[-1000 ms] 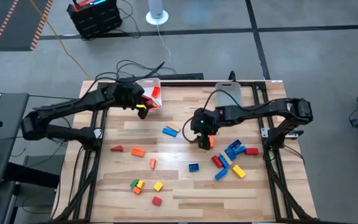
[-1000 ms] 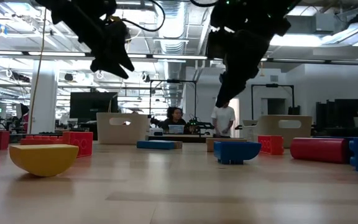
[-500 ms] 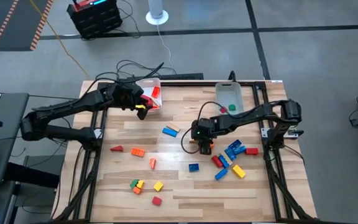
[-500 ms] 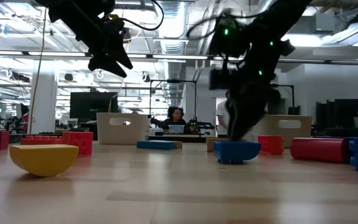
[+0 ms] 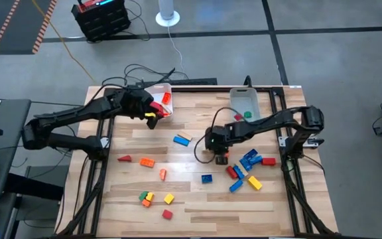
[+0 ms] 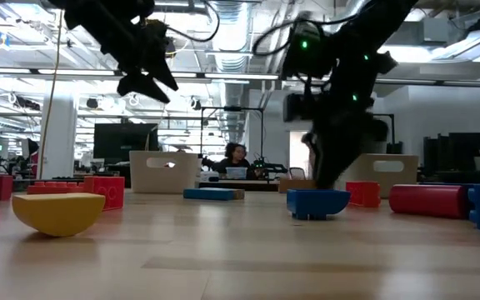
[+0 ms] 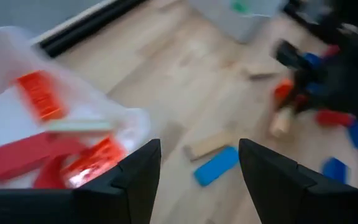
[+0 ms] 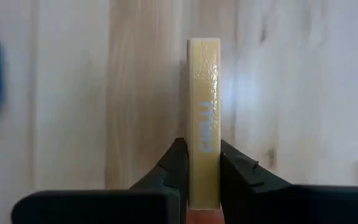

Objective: Sort blocks by size
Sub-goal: Put the light brown rectangle wooden block into the white bin

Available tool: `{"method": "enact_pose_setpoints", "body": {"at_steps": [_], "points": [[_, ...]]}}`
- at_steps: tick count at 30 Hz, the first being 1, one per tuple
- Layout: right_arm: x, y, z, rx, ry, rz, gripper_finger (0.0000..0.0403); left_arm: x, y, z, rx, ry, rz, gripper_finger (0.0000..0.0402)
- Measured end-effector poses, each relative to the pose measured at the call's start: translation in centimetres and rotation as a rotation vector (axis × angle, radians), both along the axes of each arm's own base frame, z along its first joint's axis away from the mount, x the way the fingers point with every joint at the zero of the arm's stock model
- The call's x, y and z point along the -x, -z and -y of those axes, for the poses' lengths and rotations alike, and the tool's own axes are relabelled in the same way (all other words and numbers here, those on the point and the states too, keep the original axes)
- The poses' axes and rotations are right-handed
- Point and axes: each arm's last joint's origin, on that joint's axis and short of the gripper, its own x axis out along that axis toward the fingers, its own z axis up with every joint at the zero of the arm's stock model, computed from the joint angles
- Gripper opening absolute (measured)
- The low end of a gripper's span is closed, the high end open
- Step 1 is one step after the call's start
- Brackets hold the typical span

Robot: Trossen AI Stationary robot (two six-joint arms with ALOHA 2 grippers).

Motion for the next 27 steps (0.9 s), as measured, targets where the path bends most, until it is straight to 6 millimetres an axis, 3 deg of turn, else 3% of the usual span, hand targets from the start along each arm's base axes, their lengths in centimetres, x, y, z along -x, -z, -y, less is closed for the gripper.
{"method": "enact_pose_setpoints", "body": {"at_steps": [8,16,27], "points": [[-1.2,-6.3,2.7,0.015,0.026,0.254,0.0078,-2.5,-1.2,2.9,-0.170,0.277,0.140,0.0210],[-3.5,-12.3,3.6,0.018,0.013,0.482,0.0078,-3.8,-2.2,3.8,-0.310,0.313,0.243,0.0210],[-4.4,-15.2,3.8,-0.036,0.091,0.604,0.0078,-4.4,-2.9,4.4,-0.477,0.389,0.296,0.0210]]}}
